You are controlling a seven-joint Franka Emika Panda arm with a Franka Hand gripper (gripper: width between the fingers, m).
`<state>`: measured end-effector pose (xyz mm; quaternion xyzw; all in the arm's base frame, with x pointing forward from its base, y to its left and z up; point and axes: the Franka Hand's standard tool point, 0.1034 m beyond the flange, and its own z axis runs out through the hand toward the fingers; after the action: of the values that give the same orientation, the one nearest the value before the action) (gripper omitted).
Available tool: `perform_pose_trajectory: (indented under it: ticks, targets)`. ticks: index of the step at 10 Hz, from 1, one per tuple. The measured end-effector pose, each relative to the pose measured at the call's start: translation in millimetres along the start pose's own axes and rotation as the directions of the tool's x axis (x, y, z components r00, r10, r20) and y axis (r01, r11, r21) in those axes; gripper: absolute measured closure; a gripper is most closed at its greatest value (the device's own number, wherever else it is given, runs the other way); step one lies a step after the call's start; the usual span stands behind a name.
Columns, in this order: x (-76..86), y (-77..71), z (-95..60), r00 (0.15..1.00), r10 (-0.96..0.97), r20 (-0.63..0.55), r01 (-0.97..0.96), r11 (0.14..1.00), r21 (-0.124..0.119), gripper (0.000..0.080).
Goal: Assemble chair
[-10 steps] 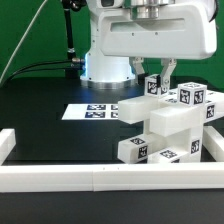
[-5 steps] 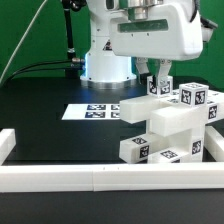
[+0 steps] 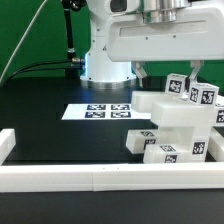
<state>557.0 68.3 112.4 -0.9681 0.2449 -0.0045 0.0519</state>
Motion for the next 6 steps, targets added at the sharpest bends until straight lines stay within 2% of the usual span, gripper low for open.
perform_pose_trajectory:
  ticks: [1,6]
  targets:
    - [-1.4,1.2,-1.1,0.999,-0.036,-0.023,0.036,0.999,0.006,0.0154]
    - [0.4,5.1,-0.3,0.947,-0.320,-0.022,0.320,0.947,-0.010,0.0151]
